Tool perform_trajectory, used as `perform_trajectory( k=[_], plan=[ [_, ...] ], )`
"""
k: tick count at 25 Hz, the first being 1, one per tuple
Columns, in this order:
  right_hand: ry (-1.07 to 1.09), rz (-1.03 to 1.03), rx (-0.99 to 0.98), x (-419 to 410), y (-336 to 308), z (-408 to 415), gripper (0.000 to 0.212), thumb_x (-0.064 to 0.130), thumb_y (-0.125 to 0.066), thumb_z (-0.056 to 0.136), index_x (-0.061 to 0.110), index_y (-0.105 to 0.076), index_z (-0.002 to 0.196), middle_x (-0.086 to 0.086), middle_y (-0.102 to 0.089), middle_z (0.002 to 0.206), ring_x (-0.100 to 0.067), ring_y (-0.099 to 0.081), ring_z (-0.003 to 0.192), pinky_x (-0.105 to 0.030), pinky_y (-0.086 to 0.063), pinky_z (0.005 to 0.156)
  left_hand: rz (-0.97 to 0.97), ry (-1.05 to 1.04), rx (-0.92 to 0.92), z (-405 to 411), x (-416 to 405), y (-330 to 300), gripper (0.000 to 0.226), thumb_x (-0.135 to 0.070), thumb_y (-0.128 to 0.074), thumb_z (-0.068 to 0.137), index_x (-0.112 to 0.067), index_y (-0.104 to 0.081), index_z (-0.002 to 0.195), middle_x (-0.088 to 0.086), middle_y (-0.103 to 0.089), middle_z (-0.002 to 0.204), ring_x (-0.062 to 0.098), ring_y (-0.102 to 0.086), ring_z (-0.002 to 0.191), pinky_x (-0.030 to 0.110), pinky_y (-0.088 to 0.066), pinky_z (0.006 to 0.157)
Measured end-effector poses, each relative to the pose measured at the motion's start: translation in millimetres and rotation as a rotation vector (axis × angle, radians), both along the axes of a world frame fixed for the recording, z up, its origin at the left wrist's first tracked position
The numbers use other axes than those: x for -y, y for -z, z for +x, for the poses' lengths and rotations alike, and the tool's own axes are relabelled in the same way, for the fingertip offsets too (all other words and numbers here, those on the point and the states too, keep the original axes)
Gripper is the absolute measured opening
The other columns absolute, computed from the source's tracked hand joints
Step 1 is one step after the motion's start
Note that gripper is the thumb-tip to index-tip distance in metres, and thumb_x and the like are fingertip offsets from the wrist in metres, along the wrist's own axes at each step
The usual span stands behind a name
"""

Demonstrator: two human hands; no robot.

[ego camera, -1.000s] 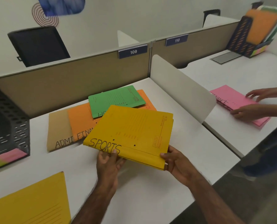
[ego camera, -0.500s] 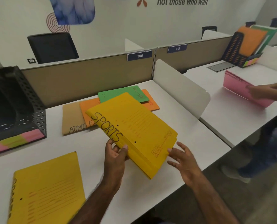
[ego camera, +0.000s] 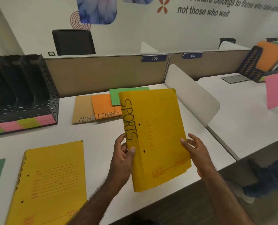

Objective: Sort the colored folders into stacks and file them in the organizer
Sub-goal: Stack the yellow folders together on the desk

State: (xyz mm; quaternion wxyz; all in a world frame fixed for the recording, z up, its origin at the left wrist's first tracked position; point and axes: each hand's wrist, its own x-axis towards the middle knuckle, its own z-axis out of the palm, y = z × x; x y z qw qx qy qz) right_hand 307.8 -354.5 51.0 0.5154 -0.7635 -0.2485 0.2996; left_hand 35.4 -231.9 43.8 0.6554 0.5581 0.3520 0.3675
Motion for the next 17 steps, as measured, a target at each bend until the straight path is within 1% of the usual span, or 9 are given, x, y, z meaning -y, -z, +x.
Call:
perform_trajectory(
  k=[2, 4, 5, 8, 11, 12, 14, 16, 17],
  plan=[
    [-0.082, -0.011, -0.060, -6, 3, 4, 0.082, 0.061, -0.070, 0.085, 0.033, -0.041, 0.157, -0.003, -0.054, 0.155, -0.033, -0.059, 0.134, -0.055, -0.055, 0.103, 0.034, 0.009, -0.022, 5, -2, -6, 0.049, -0.030, -0.054, 0.104, -0.056, -0.034, 0.140, -0.014, -0.071, 0.131, 0.014, -0.074, 0.113, 0.035, -0.065, 0.081],
    [-0.137, 0.001, -0.121, -15, 6, 7, 0.080, 0.060, -0.073, 0.087, 0.034, -0.042, 0.156, -0.003, -0.057, 0.152, -0.031, -0.062, 0.129, -0.049, -0.058, 0.095, 0.061, -0.003, -0.052, 10, -7, -11, 0.049, -0.032, -0.050, 0.106, -0.058, -0.031, 0.143, -0.012, -0.067, 0.135, 0.018, -0.074, 0.114, 0.043, -0.065, 0.087],
    [-0.149, 0.013, -0.157, -19, 7, 7, 0.079, 0.060, -0.075, 0.086, 0.034, -0.044, 0.154, -0.002, -0.060, 0.149, -0.029, -0.064, 0.127, -0.045, -0.058, 0.090, 0.071, -0.010, -0.075, 12, -10, -13, 0.048, -0.034, -0.048, 0.107, -0.060, -0.030, 0.143, -0.010, -0.066, 0.135, 0.017, -0.073, 0.113, 0.043, -0.065, 0.088],
    [-0.184, 0.035, -0.238, -32, 11, 4, 0.067, 0.058, -0.073, 0.086, 0.040, -0.049, 0.146, 0.005, -0.064, 0.141, -0.020, -0.068, 0.118, -0.033, -0.057, 0.077, 0.084, -0.045, -0.144, 18, -17, -14, 0.046, -0.045, -0.045, 0.103, -0.063, -0.029, 0.143, -0.003, -0.067, 0.132, 0.014, -0.074, 0.107, 0.034, -0.065, 0.082],
    [-0.216, 0.038, -0.282, -44, 18, 4, 0.052, 0.054, -0.070, 0.088, 0.049, -0.050, 0.135, 0.014, -0.064, 0.134, -0.012, -0.067, 0.112, -0.029, -0.054, 0.073, 0.071, -0.082, -0.157, 27, -18, -12, 0.045, -0.051, -0.044, 0.101, -0.061, -0.030, 0.143, -0.004, -0.068, 0.131, 0.010, -0.074, 0.106, 0.027, -0.063, 0.078],
    [-0.225, 0.039, -0.296, -47, 20, 5, 0.052, 0.054, -0.070, 0.088, 0.049, -0.050, 0.136, 0.015, -0.064, 0.134, -0.013, -0.066, 0.113, -0.030, -0.054, 0.073, 0.068, -0.087, -0.160, 28, -18, -10, 0.046, -0.052, -0.044, 0.101, -0.062, -0.029, 0.144, -0.008, -0.066, 0.134, 0.009, -0.074, 0.108, 0.027, -0.063, 0.080],
    [-0.242, 0.034, -0.327, -54, 26, 7, 0.058, 0.053, -0.070, 0.088, 0.044, -0.049, 0.142, 0.012, -0.064, 0.135, -0.016, -0.067, 0.115, -0.033, -0.054, 0.075, 0.048, -0.094, -0.174, 29, -17, -8, 0.052, -0.056, -0.046, 0.100, -0.066, -0.023, 0.145, -0.015, -0.058, 0.145, 0.007, -0.070, 0.118, 0.033, -0.063, 0.092],
    [-0.260, 0.027, -0.352, -61, 29, 5, 0.062, 0.052, -0.071, 0.087, 0.041, -0.048, 0.145, 0.010, -0.065, 0.135, -0.018, -0.067, 0.115, -0.032, -0.054, 0.074, 0.023, -0.104, -0.206, 24, -17, -5, 0.059, -0.058, -0.049, 0.097, -0.067, -0.017, 0.146, -0.018, -0.045, 0.154, 0.008, -0.058, 0.132, 0.036, -0.057, 0.104],
    [-0.281, 0.023, -0.363, -64, 32, 3, 0.064, 0.052, -0.071, 0.087, 0.041, -0.048, 0.145, 0.009, -0.065, 0.135, -0.018, -0.067, 0.115, -0.032, -0.054, 0.074, 0.021, -0.127, -0.238, 21, -17, -3, 0.062, -0.059, -0.050, 0.096, -0.066, -0.015, 0.147, -0.018, -0.040, 0.156, 0.007, -0.052, 0.135, 0.034, -0.054, 0.106]
  ],
)
